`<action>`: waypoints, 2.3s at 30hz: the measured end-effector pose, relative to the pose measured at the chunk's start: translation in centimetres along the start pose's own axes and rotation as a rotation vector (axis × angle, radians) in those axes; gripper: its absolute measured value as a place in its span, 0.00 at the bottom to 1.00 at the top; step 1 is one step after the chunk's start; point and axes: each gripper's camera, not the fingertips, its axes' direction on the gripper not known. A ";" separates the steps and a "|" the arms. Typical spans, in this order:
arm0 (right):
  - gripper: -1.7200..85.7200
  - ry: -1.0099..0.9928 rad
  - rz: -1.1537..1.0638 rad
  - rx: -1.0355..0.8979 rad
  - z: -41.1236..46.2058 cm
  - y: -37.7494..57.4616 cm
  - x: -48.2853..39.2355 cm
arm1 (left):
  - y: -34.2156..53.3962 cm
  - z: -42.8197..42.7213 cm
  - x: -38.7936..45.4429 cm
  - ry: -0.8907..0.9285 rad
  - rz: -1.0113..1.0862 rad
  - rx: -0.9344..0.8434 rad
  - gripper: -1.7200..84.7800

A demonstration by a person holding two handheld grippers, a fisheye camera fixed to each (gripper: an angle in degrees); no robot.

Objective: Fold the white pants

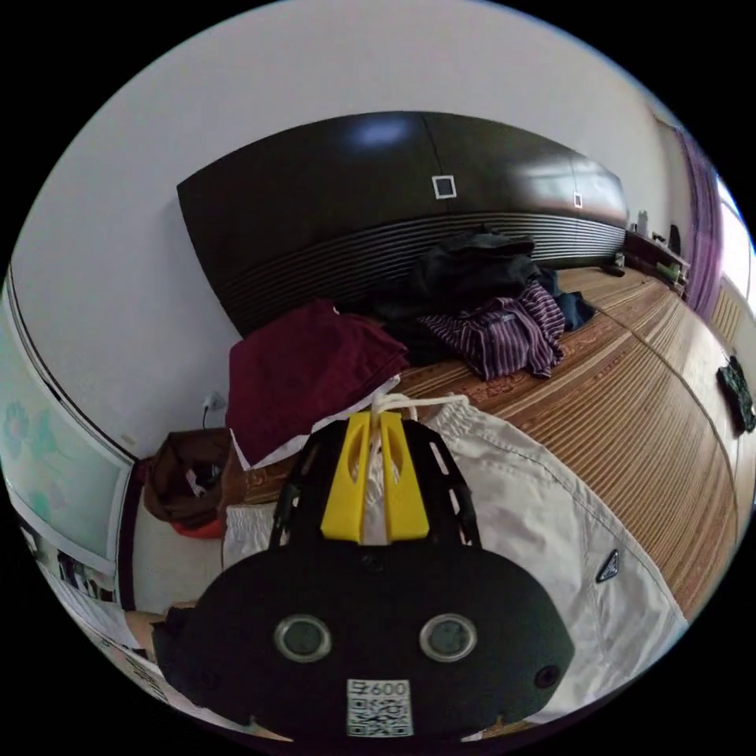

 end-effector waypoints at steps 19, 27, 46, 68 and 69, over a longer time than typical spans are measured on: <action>0.01 0.068 0.292 0.938 -22.1 25.1 7.0 | -4.7 -1.0 0.1 0.006 -0.001 -0.002 0.03; 0.08 -0.059 0.084 0.481 -18.8 18.0 7.5 | -5.8 -1.4 2.3 -0.079 0.040 0.000 0.03; 0.01 0.096 0.016 0.119 -10.8 10.0 4.3 | -7.6 0.0 4.6 -0.258 0.106 -0.011 0.03; 0.02 0.307 0.083 -0.251 0.7 -6.5 7.4 | -7.9 1.2 6.2 -0.301 0.161 0.002 0.03; 0.02 0.256 0.083 -0.212 -1.0 -6.6 7.6 | -7.7 1.3 6.3 -0.306 0.165 0.007 0.03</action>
